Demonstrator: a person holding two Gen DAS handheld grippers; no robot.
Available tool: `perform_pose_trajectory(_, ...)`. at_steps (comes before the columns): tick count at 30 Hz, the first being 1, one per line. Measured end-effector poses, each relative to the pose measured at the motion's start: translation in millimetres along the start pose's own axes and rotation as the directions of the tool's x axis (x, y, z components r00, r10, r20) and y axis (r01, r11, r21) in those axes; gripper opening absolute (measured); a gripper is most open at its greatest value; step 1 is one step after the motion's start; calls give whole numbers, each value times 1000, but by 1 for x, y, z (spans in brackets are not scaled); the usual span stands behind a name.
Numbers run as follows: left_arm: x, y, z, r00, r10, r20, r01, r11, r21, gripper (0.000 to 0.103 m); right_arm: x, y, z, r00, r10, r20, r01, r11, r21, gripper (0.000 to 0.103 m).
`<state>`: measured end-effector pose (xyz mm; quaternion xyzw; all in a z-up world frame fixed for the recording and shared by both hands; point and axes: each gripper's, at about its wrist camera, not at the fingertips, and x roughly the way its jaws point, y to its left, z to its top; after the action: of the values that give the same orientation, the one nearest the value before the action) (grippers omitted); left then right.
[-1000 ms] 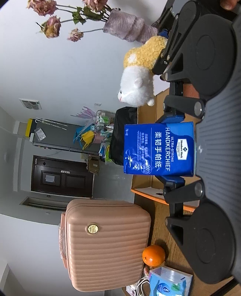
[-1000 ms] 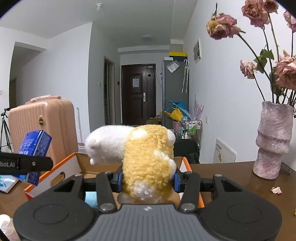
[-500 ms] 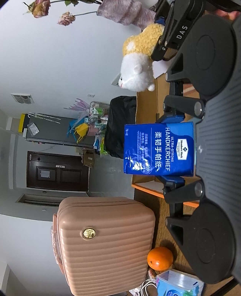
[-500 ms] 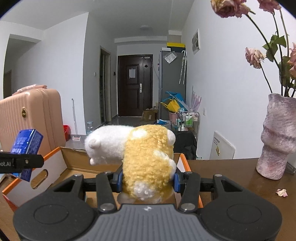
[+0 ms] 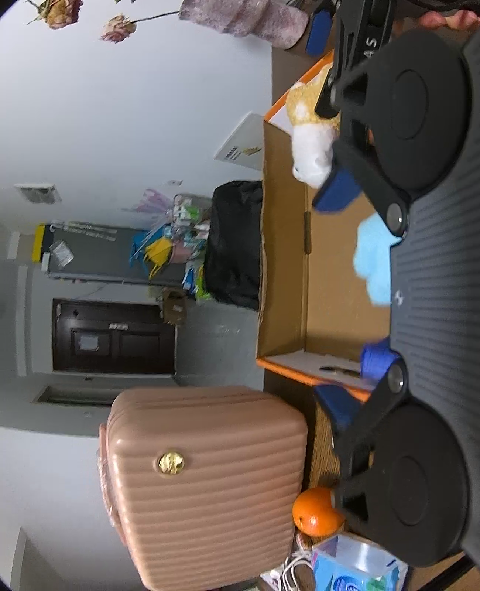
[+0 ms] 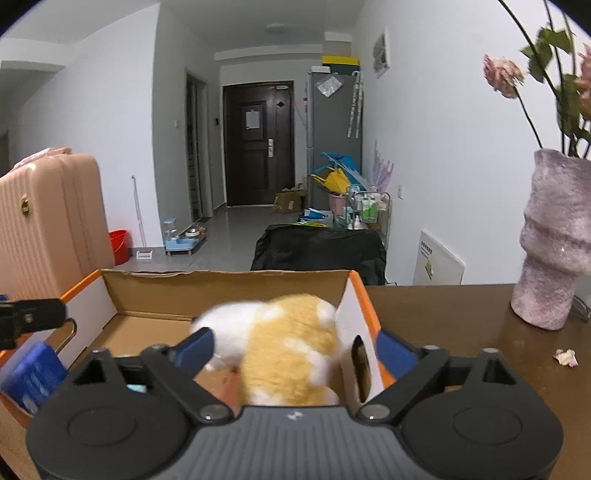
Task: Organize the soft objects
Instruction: 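Open both tools to drop the packet and plush dog into the box, then move both tools back toward the soft items left on the table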
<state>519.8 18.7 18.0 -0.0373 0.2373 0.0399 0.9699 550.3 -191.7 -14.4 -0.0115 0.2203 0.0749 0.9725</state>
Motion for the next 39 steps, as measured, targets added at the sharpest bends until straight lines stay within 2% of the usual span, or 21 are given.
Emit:
perform_pose_trajectory(1,-2,0,0,1000,15,7,-15,1000,-5,103,0,-1,0,1000,-2,2,2,1000,9,103)
perform_pose_trajectory(18,-16,5,-1,1000,14,12,-13,1000,-19,103,-29,1,-9,998,10,59,-9,1000,-23,103)
perform_pose_trajectory(39,-63,19,-34,1000,28,10,-28,1000,5,103,-88,6,-44,995,31,92,-28,999,-31,103)
